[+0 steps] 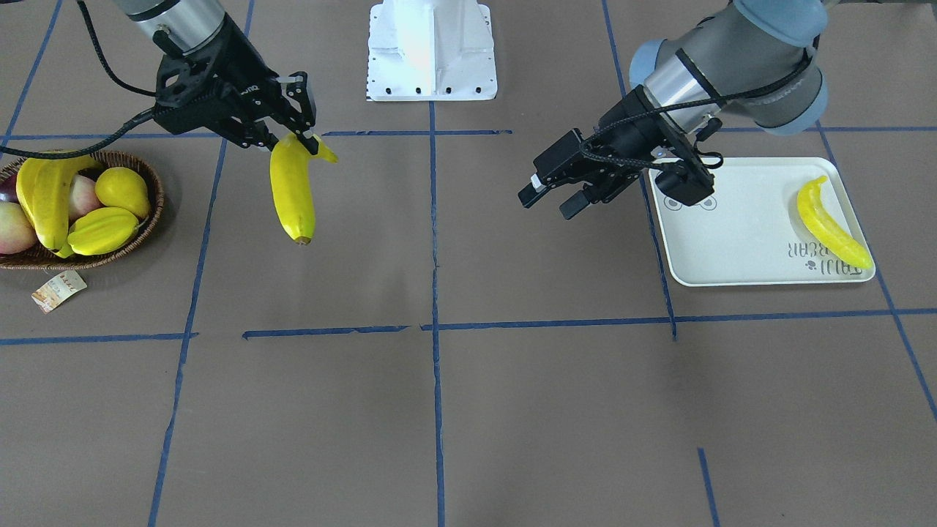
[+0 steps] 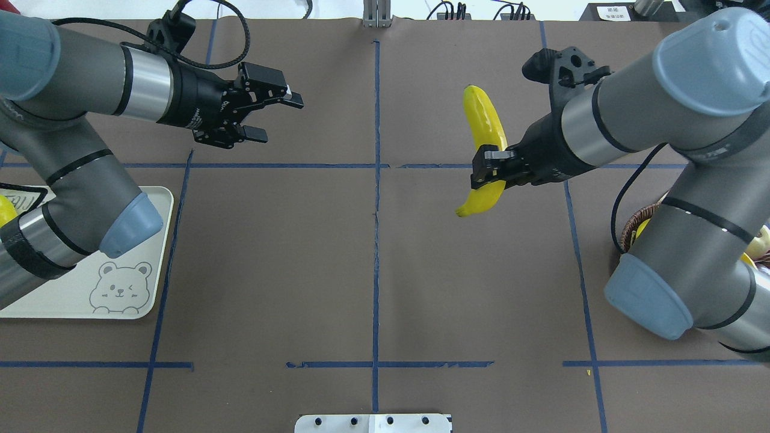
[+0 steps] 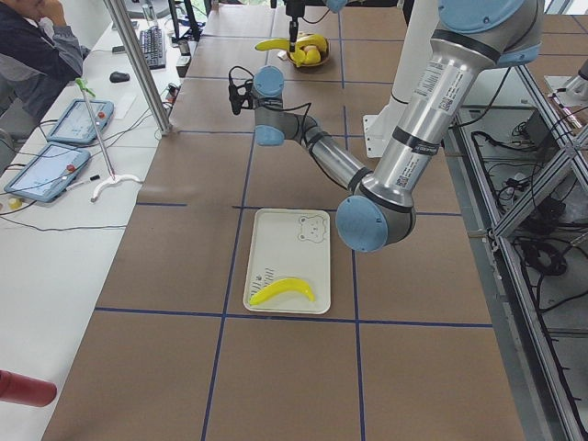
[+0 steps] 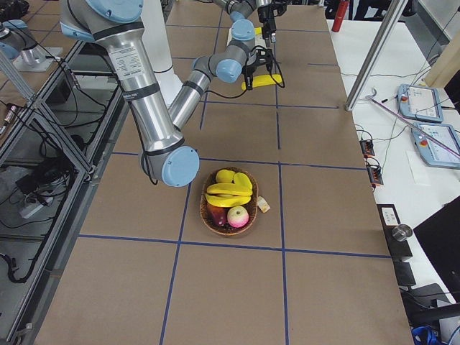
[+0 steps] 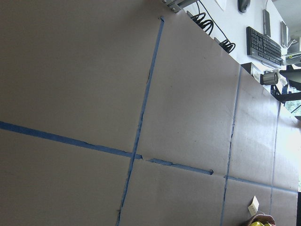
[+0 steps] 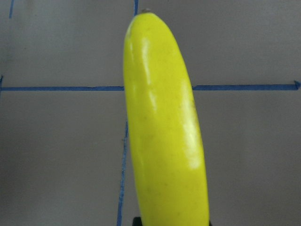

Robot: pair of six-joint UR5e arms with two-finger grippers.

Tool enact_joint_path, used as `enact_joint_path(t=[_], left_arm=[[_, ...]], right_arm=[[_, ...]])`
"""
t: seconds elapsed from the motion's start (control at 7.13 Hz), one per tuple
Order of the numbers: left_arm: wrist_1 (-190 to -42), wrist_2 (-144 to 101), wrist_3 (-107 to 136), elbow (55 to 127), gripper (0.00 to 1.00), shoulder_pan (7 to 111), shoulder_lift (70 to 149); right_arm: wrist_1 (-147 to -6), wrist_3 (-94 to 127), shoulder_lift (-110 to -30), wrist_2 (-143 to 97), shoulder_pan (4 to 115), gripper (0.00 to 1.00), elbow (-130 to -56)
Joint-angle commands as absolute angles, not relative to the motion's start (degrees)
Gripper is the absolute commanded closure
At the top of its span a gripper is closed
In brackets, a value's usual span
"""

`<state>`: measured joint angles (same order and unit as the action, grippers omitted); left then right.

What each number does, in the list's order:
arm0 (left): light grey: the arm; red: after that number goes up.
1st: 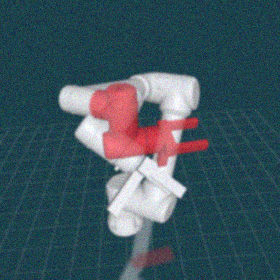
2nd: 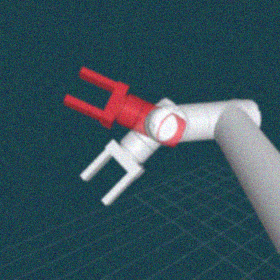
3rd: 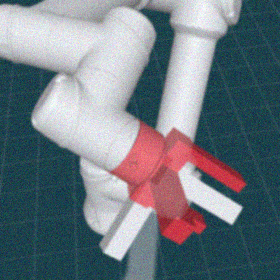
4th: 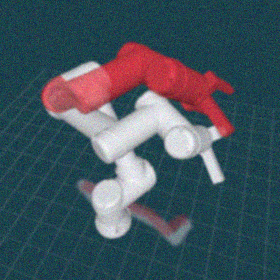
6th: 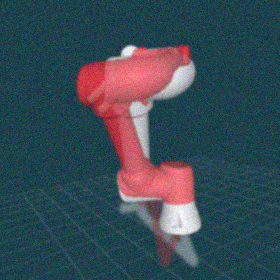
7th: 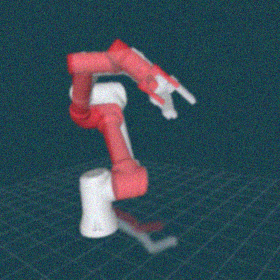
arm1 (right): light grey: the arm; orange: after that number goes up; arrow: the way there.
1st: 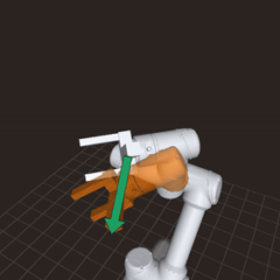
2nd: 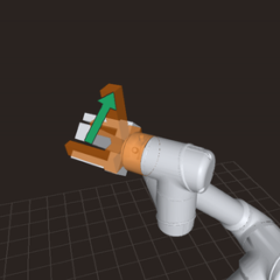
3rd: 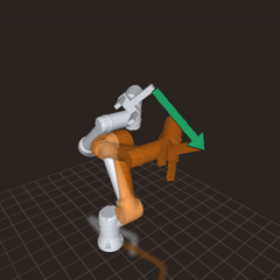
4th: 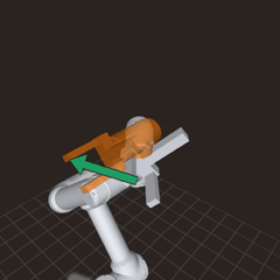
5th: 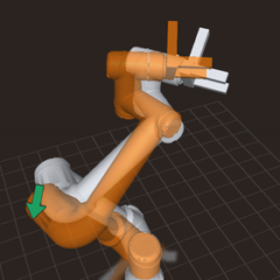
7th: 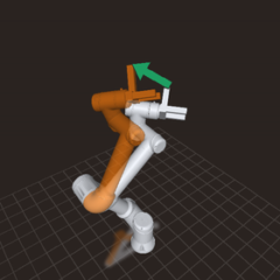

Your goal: Transfer all bananas from basket to plate

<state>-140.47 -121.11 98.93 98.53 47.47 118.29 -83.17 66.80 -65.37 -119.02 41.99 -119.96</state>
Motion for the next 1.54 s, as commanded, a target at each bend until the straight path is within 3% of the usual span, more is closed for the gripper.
enact_joint_path(t=[0.0, 1.4], left_arm=[[-140.4, -118.6, 99.1, 98.4, 0.0, 45.7, 118.9], [-139.0, -109.9, 106.9, 97.4, 0.01, 36.1, 124.5]], right_arm=[[-70.6, 73.9, -64.5, -112.1, 35.8, 1.0, -116.1], [-68.5, 73.9, -58.3, -102.7, 26.1, 1.0, -110.8]])
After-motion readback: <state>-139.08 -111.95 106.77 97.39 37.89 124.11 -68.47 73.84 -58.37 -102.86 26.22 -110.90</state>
